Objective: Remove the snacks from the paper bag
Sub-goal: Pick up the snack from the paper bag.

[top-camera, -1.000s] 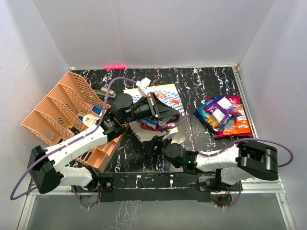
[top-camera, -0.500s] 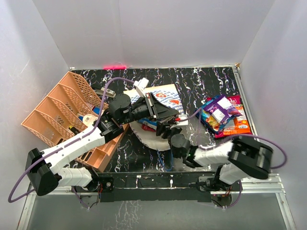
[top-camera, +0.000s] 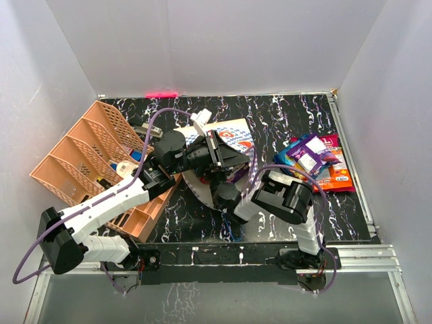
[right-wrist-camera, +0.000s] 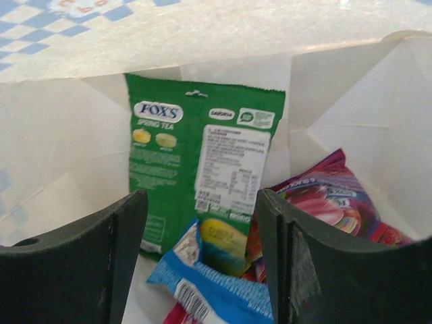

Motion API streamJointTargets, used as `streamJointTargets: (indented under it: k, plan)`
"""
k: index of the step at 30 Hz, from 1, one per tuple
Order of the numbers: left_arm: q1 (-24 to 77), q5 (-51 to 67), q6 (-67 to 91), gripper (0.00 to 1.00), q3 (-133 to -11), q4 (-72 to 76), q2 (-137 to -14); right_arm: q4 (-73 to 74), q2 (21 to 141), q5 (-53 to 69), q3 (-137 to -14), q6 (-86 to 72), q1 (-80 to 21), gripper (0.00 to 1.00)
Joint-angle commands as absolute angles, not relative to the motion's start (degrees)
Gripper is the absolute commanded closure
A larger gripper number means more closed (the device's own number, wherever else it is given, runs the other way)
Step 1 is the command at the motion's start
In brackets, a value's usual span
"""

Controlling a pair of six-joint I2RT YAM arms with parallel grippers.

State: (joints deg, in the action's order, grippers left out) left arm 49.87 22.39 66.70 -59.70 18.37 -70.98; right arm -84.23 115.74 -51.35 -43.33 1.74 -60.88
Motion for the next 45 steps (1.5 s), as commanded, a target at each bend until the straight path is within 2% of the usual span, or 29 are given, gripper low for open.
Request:
streamJointTargets:
  k: [1, 8, 11, 18, 22, 32, 37, 45]
  plan:
    - [50.3, 24.6, 66.7, 1.00, -60.4, 20.0, -68.7, -91.0, 116.7, -50.0, -45.7, 2.8, -58.2, 0.31]
    - [50.4, 22.4, 64.1, 1.00, -60.6, 14.8, -67.3, -83.3, 117.7, -44.2, -46.3, -5.9, -55.1, 0.18]
    - [50.3, 22.5, 64.6, 1.00, -59.4, 15.4, -66.9, -81.5, 118.9, -43.7, -48.0, -8.3, -54.4, 0.15]
    - [50.3, 22.7, 63.9, 1.00, -60.3, 13.8, -66.8, -73.6, 121.2, -44.2, -53.1, -15.3, -52.4, 0.18]
    - [50.4, 22.9, 63.8, 1.00, -60.4, 13.2, -66.6, -70.2, 121.5, -44.0, -53.6, -19.7, -50.7, 0.30]
    - [50.4, 22.5, 62.1, 1.00, -62.0, 10.5, -66.3, -60.9, 123.7, -36.7, -58.1, -24.6, -48.1, 0.27]
    - [50.3, 22.4, 61.7, 1.00, -62.5, 9.2, -66.6, -60.3, 127.6, -33.4, -61.7, -26.0, -47.9, 0.37]
    - [50.3, 20.8, 61.6, 1.00, -61.7, 6.4, -65.1, -63.5, 128.6, -28.1, -62.7, -23.4, -46.8, 0.76]
